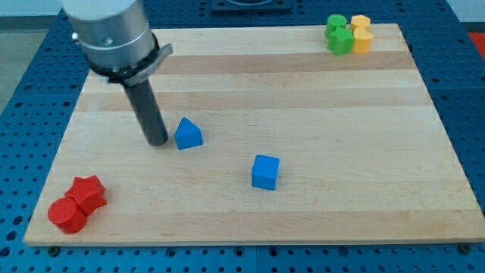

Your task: Slide the blue triangle to the top center

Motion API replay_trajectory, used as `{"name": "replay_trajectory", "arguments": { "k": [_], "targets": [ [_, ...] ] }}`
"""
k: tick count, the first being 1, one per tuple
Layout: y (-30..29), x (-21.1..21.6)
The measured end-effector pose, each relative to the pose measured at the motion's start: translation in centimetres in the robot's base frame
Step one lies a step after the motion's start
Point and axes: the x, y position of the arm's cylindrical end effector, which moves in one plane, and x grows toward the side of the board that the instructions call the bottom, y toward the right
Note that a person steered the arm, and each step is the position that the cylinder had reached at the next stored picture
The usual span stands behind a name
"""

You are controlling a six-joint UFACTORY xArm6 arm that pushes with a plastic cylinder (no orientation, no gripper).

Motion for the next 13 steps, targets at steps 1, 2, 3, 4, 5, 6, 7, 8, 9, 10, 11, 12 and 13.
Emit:
{"name": "replay_trajectory", "arguments": {
  "k": [1,2,3,4,5,6,7,8,9,10,11,12,13],
  "targets": [
    [4.2,-0.8],
    [3.6,0.8],
    [-0.3,5.5],
    [1.6,6.1],
    [4.7,3.8],
    [8.4,0.9],
    [12.7,-1.3],
    [14.2,-4.6],
    [9.6,-7.5],
    [9.1,-10.5],
    [8.5,-9.3],
    [5.9,-4.5],
    [9.7,-4.7]
  ]
}}
